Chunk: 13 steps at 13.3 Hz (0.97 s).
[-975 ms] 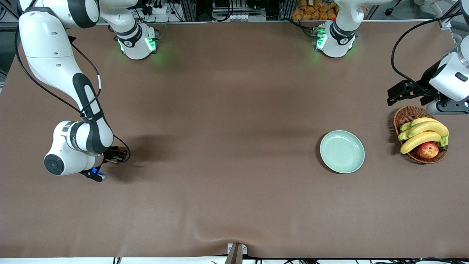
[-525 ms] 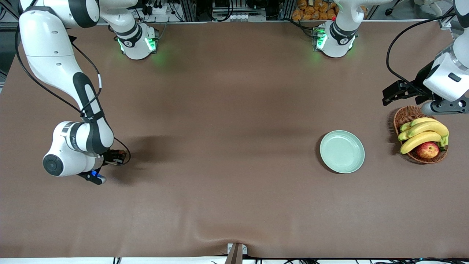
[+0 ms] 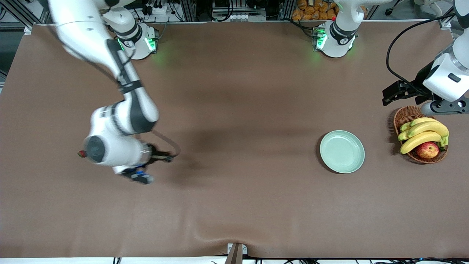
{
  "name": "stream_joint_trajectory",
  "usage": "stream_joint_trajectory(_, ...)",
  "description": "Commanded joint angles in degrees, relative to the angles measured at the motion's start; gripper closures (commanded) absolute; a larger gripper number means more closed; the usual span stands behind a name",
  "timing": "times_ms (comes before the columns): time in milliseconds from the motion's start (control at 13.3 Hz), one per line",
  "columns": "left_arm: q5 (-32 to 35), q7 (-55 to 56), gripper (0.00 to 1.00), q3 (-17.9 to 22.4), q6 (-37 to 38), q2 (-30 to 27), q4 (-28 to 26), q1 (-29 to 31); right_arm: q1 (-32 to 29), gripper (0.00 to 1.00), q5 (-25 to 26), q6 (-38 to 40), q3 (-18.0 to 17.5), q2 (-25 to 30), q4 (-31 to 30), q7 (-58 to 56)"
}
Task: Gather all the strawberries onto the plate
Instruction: 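Set the strawberry down mid-table and open the right gripper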
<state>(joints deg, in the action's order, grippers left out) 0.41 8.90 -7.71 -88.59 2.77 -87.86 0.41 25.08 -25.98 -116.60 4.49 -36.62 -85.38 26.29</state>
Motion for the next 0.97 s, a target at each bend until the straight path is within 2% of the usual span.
stream_joint_trajectory(0, 0.3, 0.6, 0.00, -0.4, -0.5, -0.9, -0.8, 0.3, 6.7, 1.00, -7.0, -6.6, 0.6, -2.5, -0.2, 0.3)
stream_joint_trajectory(225, 0.3, 0.6, 0.00, -0.4, -0.6, -0.7, -0.8, 0.4, 14.0, 1.00, -8.8, -15.0, 0.6, -6.2, -0.2, 1.0)
stream_joint_trajectory(450, 0.3, 0.6, 0.00, -0.4, -1.0, -0.7, -0.9, 0.5, 18.3, 0.97, -8.7, -18.8, 0.7, -8.0, -0.1, 2.8)
stream_joint_trajectory(675, 0.3, 0.6, 0.00, -0.4, -1.0, -0.7, -0.9, 0.5, 20.0, 0.72, -8.3, -19.7, 0.7, -9.1, -0.2, 2.8)
stream_joint_trajectory(900, 0.3, 0.6, 0.00, -0.4, -1.0, -0.7, -0.9, 0.6, 20.3, 0.24, -8.2, -20.0, 0.7, -9.4, -0.4, 2.8)
